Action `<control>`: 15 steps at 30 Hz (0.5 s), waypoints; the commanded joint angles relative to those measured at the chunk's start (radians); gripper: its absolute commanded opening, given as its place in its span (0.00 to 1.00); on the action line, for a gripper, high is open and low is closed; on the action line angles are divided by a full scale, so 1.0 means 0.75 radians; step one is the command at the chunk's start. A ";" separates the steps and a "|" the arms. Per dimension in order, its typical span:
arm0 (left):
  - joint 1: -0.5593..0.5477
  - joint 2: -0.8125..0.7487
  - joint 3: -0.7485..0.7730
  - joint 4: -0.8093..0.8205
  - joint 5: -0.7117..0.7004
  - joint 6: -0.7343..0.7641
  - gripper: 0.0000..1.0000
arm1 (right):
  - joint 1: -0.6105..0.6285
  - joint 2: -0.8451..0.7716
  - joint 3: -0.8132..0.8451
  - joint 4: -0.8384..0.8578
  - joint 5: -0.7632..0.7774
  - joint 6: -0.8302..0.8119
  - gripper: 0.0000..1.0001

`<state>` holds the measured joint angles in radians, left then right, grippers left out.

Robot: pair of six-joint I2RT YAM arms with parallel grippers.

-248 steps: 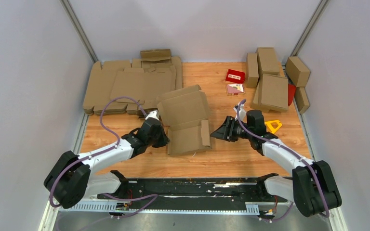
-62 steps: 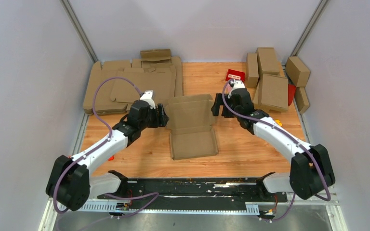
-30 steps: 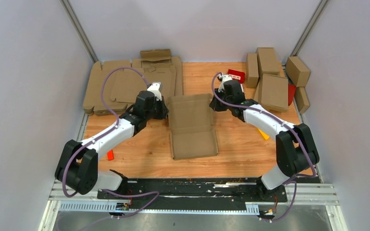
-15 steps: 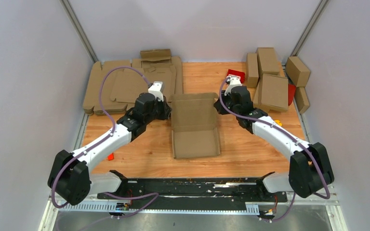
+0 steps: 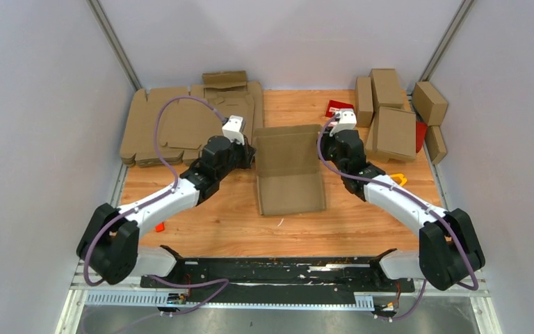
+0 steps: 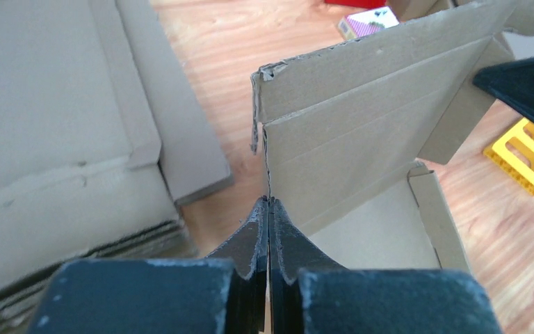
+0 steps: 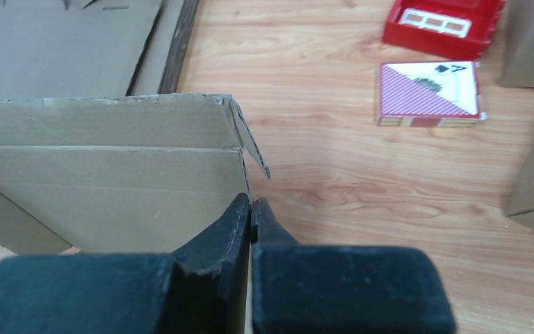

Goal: Fold the paper box

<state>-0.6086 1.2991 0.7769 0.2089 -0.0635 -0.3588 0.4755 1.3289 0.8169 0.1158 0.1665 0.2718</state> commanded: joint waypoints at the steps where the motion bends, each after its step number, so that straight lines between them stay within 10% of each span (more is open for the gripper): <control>1: -0.007 0.117 -0.012 0.406 0.049 0.062 0.00 | 0.008 -0.025 -0.085 0.331 0.182 -0.043 0.00; 15: -0.145 0.169 -0.271 0.876 -0.113 0.163 0.00 | 0.088 -0.033 -0.446 0.811 0.270 -0.107 0.05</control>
<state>-0.6827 1.4582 0.6125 0.7280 -0.1020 -0.2749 0.5030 1.3388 0.5579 0.5140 0.3252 0.2161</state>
